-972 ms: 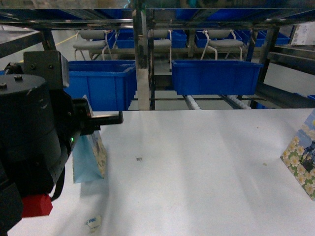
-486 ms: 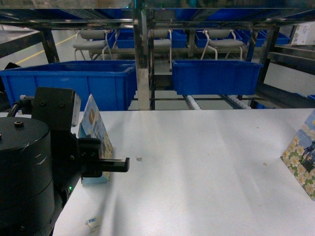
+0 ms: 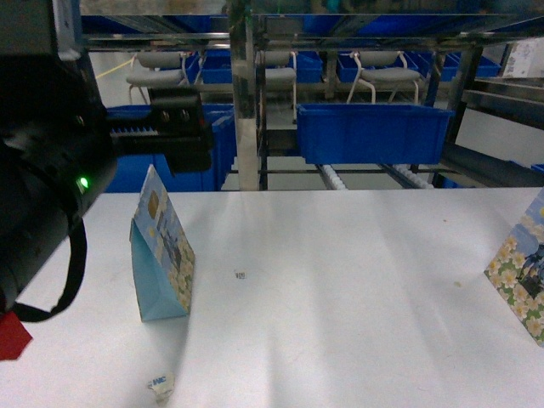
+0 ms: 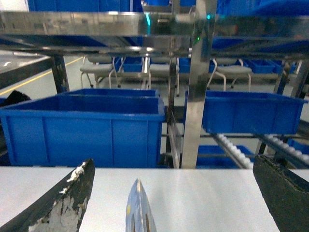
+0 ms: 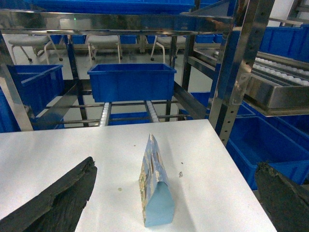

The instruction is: Move flower gift bag to table near conveyor

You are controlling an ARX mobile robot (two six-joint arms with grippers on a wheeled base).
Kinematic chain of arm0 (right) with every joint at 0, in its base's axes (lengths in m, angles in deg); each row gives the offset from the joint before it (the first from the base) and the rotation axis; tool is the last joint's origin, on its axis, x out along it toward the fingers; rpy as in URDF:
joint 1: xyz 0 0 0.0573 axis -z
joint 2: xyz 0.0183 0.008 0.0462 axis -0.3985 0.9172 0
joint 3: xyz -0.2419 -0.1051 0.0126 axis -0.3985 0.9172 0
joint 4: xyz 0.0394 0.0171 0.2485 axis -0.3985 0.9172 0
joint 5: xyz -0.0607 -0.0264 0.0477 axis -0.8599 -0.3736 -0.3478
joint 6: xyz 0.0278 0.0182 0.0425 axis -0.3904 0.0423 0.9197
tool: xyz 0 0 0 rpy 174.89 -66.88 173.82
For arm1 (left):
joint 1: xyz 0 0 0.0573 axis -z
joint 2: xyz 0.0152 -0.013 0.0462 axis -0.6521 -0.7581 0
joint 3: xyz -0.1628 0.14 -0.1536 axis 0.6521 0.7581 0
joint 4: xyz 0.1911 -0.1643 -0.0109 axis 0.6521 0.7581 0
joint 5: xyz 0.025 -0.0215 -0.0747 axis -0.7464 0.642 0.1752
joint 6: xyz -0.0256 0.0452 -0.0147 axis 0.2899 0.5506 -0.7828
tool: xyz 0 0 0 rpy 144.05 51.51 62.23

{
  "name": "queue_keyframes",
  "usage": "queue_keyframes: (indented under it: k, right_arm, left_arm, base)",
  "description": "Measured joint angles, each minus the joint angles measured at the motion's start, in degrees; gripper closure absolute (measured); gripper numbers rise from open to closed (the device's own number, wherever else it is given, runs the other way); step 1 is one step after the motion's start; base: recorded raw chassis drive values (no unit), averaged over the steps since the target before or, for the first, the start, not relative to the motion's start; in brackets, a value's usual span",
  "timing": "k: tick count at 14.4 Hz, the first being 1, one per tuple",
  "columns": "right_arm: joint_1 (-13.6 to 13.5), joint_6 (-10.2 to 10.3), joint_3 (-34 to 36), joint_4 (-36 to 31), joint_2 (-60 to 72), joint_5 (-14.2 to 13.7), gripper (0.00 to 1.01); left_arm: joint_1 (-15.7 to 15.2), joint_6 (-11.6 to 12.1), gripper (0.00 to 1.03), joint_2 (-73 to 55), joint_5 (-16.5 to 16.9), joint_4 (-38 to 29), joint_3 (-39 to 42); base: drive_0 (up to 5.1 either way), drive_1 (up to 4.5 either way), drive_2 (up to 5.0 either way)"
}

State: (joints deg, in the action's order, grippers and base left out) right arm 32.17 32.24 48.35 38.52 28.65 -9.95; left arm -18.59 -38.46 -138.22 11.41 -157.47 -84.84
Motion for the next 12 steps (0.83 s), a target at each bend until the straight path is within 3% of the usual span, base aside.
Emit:
queue_keyframes:
  k: [4, 6, 7, 9, 10, 11, 12]
  right_arm:
    - [0.0, 0.0, 0.0, 0.0, 0.0, 0.0, 0.03]
    - [0.0, 0.0, 0.0, 0.0, 0.0, 0.0, 0.03]
    - [0.0, 0.0, 0.0, 0.0, 0.0, 0.0, 0.03]
    - [0.0, 0.0, 0.0, -0.1, 0.0, 0.0, 0.03]
    - [0.9, 0.1, 1.5, -5.0, -0.2, 3.8, 0.1]
    - [0.3, 0.1, 4.7, -8.1, -2.7, 6.6, 0.24]
    - [-1.0, 0.1, 7.1, -8.2, -4.3, 6.4, 0.37]
  left_arm:
    - [-3.5, 1.2, 0.05, 16.5, 2.3, 0.4, 0.3]
    - [-3.5, 3.5, 0.05, 24.6, 4.0, 6.1, 1.6]
    - [-3.5, 4.2, 0.05, 25.4, 4.2, 5.9, 1.6]
    - [-3.5, 4.4, 0.05, 25.4, 4.4, 7.2, 1.6]
    - [-4.3, 3.7, 0.12, 28.4, 7.0, 19.3, 0.7]
    - [-6.1, 2.4, 0.27, 34.5, 10.3, 30.2, 3.0]
    - [-8.0, 1.9, 0.4, 39.0, 11.6, 34.3, 7.1]
  base:
    - [0.0, 0.0, 0.0]
    - [0.0, 0.0, 0.0]
    - [0.0, 0.0, 0.0]
    - [0.0, 0.0, 0.0]
    - [0.0, 0.0, 0.0]
    - [0.0, 0.0, 0.0]
    - [0.0, 0.0, 0.0]
